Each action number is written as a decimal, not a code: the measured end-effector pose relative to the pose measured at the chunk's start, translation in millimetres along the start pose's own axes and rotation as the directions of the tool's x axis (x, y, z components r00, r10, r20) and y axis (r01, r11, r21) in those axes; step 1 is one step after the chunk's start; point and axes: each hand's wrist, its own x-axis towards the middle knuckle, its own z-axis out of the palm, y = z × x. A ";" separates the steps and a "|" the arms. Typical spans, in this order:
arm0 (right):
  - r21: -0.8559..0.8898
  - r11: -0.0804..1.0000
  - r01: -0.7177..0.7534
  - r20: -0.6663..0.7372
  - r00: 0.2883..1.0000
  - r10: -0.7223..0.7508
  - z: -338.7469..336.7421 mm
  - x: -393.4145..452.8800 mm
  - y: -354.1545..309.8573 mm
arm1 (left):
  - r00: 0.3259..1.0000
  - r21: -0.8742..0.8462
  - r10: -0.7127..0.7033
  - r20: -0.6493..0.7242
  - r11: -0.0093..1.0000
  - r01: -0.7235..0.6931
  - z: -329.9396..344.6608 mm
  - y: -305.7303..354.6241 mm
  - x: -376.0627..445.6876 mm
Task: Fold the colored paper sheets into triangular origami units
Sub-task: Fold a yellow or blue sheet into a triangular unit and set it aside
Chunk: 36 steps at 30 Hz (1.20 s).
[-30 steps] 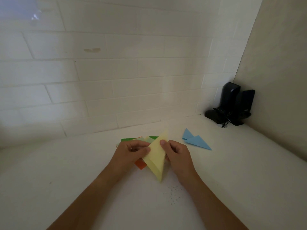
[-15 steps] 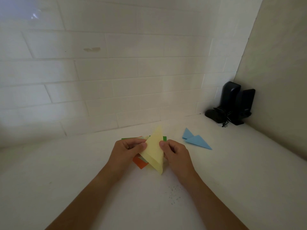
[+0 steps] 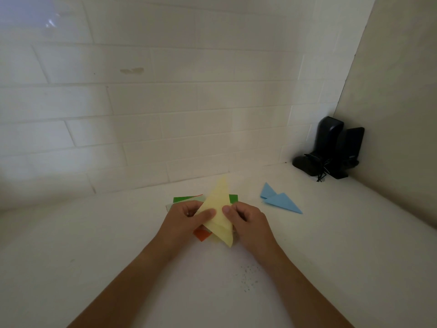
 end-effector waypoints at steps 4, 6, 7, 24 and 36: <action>0.045 0.999 -0.022 0.019 1.000 0.021 0.3 -1.4 -2.7 | 1.000 0.012 0.016 0.010 1.000 -0.016 -1.0 1.4 -0.8; 0.073 0.997 -0.034 0.025 0.999 0.032 0.2 -1.9 -4.8 | 1.000 -0.004 0.022 0.004 1.000 -0.022 -2.7 2.2 -0.4; 0.084 0.996 -0.039 0.030 0.999 0.036 0.1 -2.0 -5.6 | 1.000 -0.018 0.021 0.001 1.000 -0.021 -3.8 2.0 0.0; 0.046 0.999 -0.027 0.080 0.996 0.023 0.1 -1.5 -2.5 | 0.998 -0.089 0.013 -0.057 0.996 -0.018 -7.1 3.1 0.5; -0.001 1.000 0.017 0.069 0.997 -0.017 0.4 -2.1 -3.7 | 0.996 -0.101 -0.004 -0.086 0.995 -0.005 -7.2 -0.3 2.9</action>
